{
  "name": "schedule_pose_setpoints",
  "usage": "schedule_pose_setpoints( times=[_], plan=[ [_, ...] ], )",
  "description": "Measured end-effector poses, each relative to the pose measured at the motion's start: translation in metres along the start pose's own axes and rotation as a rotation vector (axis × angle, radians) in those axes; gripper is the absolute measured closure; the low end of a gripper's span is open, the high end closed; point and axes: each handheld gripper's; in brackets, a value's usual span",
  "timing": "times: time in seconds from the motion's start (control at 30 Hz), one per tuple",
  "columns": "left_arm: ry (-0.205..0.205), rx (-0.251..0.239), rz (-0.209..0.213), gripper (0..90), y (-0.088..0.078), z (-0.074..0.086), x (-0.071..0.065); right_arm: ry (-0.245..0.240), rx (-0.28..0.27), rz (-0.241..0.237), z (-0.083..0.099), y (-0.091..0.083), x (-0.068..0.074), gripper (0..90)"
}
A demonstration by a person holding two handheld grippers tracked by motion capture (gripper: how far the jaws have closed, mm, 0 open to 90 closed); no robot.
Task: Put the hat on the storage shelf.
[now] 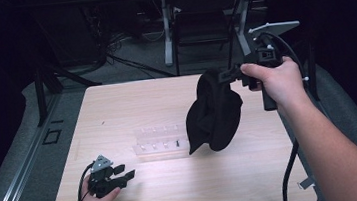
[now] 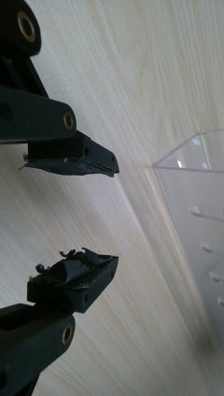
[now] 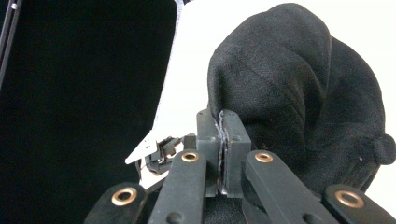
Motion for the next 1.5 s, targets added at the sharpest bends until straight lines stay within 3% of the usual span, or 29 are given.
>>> schedule_pose_setpoints(
  times=[0.7,1.17,1.37,1.5],
  plan=[
    [-0.008,-0.010,0.005,49.0,0.000,-0.001,0.001,-0.013,0.010,0.002,-0.013,0.033,0.012,88.3],
    [-0.005,-0.001,0.009,49.0,0.001,-0.002,0.001,-0.003,-0.014,0.015,-0.020,0.048,0.006,88.3],
    [0.005,-0.035,0.006,49.1,0.000,-0.005,-0.006,0.001,-0.018,0.006,-0.020,0.053,0.006,88.3],
    [0.040,-0.063,0.028,49.3,-0.003,-0.015,-0.019,0.003,-0.022,-0.002,-0.020,0.054,0.006,88.3]
  ],
)
Point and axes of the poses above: each handheld gripper's, and its own axes: y roughly forward along the jaws, z roughly out of its underside, x roughly to its left, and after that the axes turned 2 degrees about -y, right-handed
